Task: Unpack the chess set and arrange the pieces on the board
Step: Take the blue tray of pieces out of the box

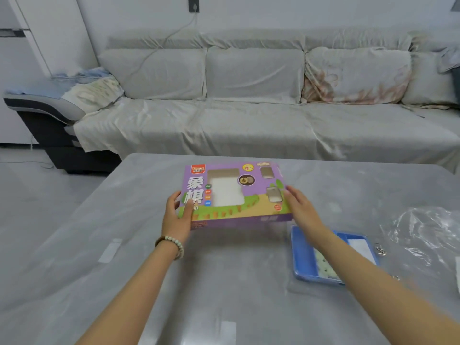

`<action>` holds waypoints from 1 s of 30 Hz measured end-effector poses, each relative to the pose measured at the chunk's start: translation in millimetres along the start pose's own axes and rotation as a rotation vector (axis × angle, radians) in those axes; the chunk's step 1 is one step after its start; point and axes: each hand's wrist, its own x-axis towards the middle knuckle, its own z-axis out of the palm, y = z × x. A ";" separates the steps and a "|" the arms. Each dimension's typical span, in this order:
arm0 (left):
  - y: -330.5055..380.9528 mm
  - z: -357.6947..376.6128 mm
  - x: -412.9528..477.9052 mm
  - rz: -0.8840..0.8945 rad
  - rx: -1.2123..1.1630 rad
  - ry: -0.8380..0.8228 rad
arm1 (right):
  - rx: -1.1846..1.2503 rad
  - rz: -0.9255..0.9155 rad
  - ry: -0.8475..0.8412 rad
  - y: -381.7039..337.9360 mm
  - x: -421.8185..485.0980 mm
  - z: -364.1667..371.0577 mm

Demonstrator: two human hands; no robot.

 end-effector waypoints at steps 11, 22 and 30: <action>44.0 203.3 14.9 -0.079 0.004 -0.510 | -0.649 -0.150 0.249 16.5 89.0 -173.8; 35.3 355.7 0.4 0.056 0.163 -0.937 | -1.159 0.078 -0.149 108.5 125.9 -221.2; 12.7 390.3 17.0 0.140 0.400 -0.895 | -1.184 0.136 -0.002 127.6 173.6 -290.0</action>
